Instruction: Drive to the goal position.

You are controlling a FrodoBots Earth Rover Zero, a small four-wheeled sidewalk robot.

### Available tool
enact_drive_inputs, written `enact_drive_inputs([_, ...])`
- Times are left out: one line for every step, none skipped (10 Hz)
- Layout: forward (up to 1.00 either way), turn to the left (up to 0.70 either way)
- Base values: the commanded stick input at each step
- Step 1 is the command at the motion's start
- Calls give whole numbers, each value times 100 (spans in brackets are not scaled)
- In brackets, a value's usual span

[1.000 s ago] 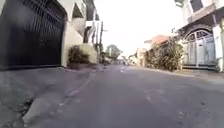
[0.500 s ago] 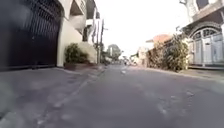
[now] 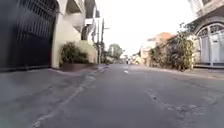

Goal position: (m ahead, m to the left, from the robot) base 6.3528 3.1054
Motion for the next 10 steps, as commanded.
enact_drive_inputs([100, 0])
enact_drive_inputs([100, 0])
enact_drive_inputs([100, 0])
enact_drive_inputs([100, 0])
enact_drive_inputs([100, 0])
enact_drive_inputs([100, 0])
enact_drive_inputs([100, 0])
enact_drive_inputs([100, 0])
enact_drive_inputs([100, 0])
enact_drive_inputs([100, 0])
